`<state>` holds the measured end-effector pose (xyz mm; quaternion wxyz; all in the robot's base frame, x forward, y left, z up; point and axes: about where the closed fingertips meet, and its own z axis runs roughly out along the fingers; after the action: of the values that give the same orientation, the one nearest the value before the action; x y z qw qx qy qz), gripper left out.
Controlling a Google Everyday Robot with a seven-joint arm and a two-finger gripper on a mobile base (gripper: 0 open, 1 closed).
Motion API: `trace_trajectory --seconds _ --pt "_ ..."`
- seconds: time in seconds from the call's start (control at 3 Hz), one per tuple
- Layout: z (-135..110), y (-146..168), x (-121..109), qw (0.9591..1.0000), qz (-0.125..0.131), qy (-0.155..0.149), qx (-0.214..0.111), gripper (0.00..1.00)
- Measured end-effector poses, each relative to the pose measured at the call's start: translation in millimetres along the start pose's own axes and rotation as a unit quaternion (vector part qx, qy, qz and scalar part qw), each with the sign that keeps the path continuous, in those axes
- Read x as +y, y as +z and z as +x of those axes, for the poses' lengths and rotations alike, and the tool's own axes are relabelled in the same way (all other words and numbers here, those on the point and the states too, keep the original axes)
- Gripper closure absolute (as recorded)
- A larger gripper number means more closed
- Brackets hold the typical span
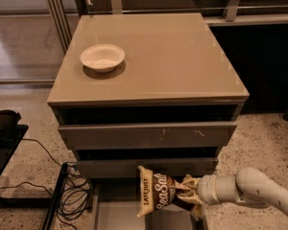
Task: Pick brown chip bag from bottom drawer and place on counter
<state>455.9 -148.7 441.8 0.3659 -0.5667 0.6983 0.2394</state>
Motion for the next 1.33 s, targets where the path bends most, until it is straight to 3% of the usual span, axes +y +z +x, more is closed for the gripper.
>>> trace_trajectory --seconds 0.67,1.0,1.33 --pt "-71.2 -83.1 -9.8 0.9985 0.037 -0.041 0.003 1.0" --pt "-124.6 -140.7 -24.3 0.9969 0.051 -0.058 0.015 1.0" --pt "-124.7 -140.7 -24.3 0.9969 0.051 -0.058 0.015 1.0"
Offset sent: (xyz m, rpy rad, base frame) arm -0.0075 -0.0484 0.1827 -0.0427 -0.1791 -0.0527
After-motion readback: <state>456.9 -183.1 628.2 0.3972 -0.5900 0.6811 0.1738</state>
